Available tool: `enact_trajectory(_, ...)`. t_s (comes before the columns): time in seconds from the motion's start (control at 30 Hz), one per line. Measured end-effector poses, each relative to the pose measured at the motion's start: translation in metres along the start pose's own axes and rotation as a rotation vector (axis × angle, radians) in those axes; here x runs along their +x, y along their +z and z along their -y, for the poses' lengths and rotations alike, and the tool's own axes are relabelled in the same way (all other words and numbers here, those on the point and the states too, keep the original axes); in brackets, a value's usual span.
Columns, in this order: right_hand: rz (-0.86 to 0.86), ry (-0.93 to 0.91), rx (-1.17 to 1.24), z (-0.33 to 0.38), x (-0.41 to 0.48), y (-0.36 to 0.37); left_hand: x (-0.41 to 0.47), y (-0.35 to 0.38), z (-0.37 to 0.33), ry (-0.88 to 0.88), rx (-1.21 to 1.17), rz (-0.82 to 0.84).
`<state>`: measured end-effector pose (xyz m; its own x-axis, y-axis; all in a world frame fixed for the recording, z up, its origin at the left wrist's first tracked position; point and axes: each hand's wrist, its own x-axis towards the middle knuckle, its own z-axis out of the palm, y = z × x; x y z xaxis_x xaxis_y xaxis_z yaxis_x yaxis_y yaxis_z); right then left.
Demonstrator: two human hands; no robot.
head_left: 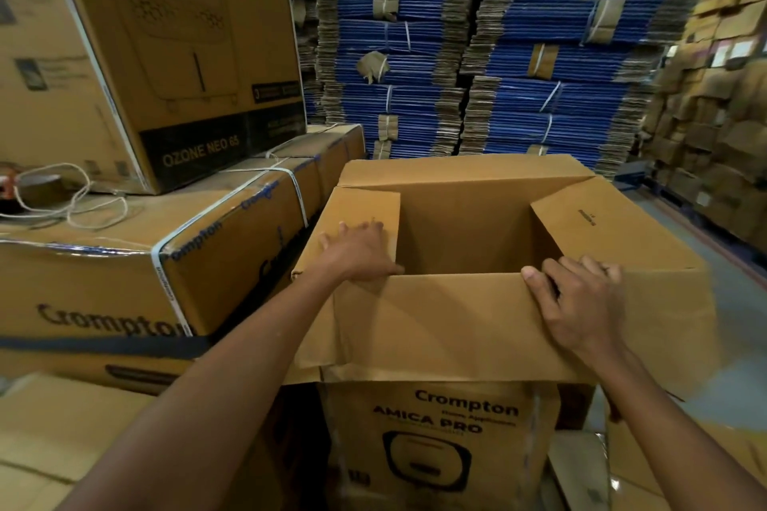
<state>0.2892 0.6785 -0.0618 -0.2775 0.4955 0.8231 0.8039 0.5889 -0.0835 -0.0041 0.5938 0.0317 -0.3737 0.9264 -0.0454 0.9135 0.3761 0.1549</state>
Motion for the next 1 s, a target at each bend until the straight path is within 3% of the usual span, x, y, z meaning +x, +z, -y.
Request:
enact_trajectory(0.17,0.02,0.001,0.013,0.002,0.0,-0.003,-0.039,-0.025,0.011,0.088,-0.585,-0.43)
enact_trajectory(0.27,0.017,-0.01,0.005,0.003,-0.001,-0.002,-0.056,-0.034,0.027,0.056,-0.666,-0.778)
enact_trajectory(0.37,0.021,-0.013,-0.016,0.004,0.0,-0.004,-0.057,-0.028,0.055,-0.046,-0.709,-0.929)
enact_trajectory(0.5,0.049,0.002,-0.025,0.006,0.0,-0.005,-0.052,0.003,0.084,-0.253,-0.866,-0.788)
enact_trajectory(0.6,0.055,0.019,-0.026,0.008,0.0,-0.006,-0.046,0.026,0.089,-0.569,-1.249,-0.612)
enact_trajectory(0.7,0.083,0.029,-0.022,0.008,0.0,-0.009,-0.043,0.04,0.081,-0.67,-1.553,-0.504)
enact_trajectory(0.83,0.222,0.044,-0.041,0.012,0.004,-0.02,-0.038,0.047,0.076,-0.642,-1.421,-0.482)
enact_trajectory(1.0,0.64,0.21,-0.089,0.024,0.041,-0.044,-0.04,0.049,0.068,-0.553,-1.225,-0.535)
